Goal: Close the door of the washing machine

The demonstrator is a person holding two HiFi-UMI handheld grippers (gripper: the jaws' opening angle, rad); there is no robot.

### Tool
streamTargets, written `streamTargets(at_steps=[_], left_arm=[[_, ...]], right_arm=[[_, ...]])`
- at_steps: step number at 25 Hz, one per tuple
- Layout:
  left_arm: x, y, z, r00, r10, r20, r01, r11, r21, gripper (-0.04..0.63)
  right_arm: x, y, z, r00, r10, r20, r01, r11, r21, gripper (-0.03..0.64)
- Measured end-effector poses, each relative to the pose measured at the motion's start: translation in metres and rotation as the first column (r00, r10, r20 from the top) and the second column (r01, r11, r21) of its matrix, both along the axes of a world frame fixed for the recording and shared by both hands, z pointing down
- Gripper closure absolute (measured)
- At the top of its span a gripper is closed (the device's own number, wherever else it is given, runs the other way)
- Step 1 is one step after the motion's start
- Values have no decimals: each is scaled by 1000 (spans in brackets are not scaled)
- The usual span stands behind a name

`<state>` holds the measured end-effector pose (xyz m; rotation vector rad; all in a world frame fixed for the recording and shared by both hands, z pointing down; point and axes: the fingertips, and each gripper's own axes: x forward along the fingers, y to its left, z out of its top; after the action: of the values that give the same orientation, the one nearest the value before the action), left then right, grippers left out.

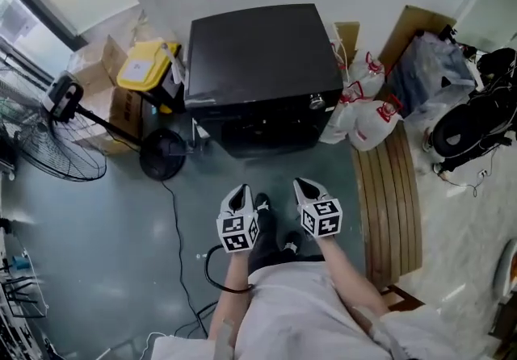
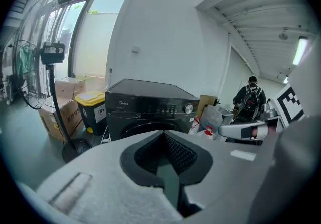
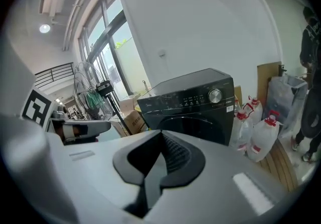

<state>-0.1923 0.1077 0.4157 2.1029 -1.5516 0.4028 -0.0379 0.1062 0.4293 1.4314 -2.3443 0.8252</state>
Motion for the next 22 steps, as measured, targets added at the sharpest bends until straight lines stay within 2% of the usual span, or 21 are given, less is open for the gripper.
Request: streamTargets(at_steps=[9, 22], left_arm=[[9, 22, -3, 999, 22, 41, -22, 1000, 5, 591], [4, 41, -3, 1000, 21, 18, -21, 1000, 23, 591]], right_arm=[[16, 23, -4, 1000, 3, -28, -2, 1000, 8, 614], [8, 39, -7, 1000, -11, -29, 12, 1000, 24, 615]])
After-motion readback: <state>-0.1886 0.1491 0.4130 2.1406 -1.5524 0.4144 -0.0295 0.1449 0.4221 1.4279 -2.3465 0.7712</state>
